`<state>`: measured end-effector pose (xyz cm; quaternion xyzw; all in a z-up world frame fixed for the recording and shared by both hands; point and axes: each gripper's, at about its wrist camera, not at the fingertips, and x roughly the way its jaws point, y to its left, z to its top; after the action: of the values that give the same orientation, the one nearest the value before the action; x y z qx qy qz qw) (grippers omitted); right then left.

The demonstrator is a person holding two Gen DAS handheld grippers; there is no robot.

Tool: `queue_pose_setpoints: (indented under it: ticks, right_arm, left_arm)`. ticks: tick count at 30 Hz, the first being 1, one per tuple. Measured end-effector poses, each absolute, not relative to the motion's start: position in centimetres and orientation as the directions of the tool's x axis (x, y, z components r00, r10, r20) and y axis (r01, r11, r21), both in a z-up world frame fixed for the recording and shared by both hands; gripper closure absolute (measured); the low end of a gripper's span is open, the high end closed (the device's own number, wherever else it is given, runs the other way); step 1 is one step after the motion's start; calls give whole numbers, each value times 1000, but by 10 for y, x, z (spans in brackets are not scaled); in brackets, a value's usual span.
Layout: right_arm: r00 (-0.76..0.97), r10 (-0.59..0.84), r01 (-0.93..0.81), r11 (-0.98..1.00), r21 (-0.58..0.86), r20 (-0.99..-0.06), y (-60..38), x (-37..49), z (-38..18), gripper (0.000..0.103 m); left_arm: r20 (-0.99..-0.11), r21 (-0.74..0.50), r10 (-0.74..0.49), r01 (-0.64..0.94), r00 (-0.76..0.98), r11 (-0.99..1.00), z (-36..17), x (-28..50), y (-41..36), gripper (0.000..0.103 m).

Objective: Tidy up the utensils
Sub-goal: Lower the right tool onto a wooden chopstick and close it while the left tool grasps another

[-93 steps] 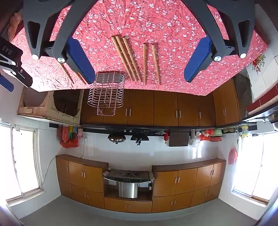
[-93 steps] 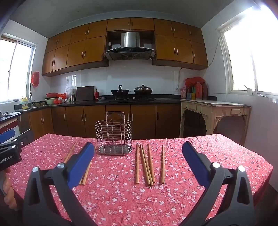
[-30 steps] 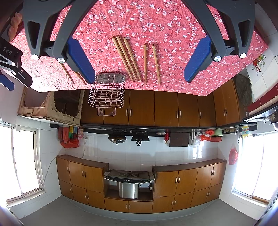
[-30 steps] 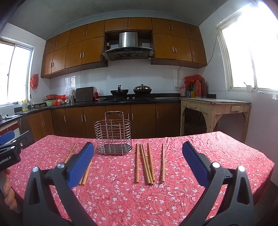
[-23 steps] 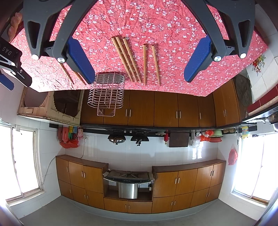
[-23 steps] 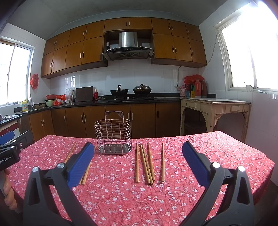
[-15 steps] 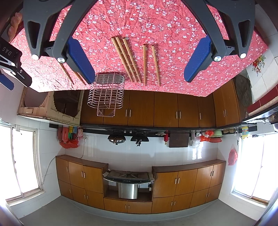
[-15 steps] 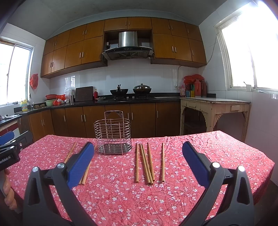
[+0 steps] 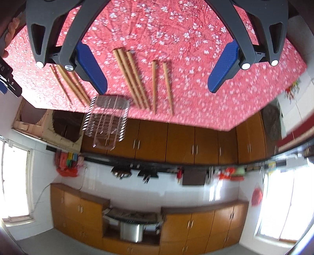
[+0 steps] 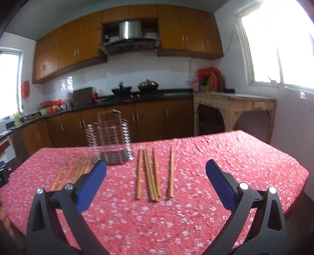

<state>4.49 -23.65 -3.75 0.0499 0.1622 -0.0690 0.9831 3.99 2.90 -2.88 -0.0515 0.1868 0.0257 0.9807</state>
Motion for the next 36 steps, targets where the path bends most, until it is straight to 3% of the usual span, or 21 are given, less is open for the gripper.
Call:
queue_pose_setpoints:
  ticks: [9, 14, 16, 23, 25, 26, 31, 36]
  right_arm:
    - [773, -129, 228, 970, 82, -622, -286, 135, -72, 24]
    - [682, -106, 215, 975, 60, -724, -291, 173, -98, 39]
    - [656, -96, 208, 976, 57, -748, -289, 183, -108, 46]
    - [604, -112, 190, 982, 6, -789, -275, 203, -135, 69]
    - [609, -96, 180, 983, 19, -787, -273, 203, -136, 88]
    - [609, -100, 186, 982, 19, -787, -272, 203, -137, 90]
    - [616, -93, 189, 982, 31, -782, -271, 200, -138, 94]
    - [616, -89, 199, 979, 46, -783, -278, 197, -135, 94]
  left_arm:
    - [-531, -43, 64, -102, 845, 994, -53, 101, 52, 6]
    - [-621, -96, 20, -101, 783, 990, -70, 129, 70, 18]
    - [-658, -113, 7, -108, 753, 988, -79, 139, 77, 31]
    - [-727, -108, -21, -84, 686, 991, -97, 157, 76, 50]
    - [-737, -109, -36, -67, 675, 992, -101, 163, 72, 55]
    - [-745, -102, -38, -57, 666, 993, -103, 167, 69, 57]
    - [-780, -64, -26, -39, 625, 997, -114, 183, 61, 72]
    - [-780, -47, -14, -36, 626, 998, -115, 187, 59, 73]
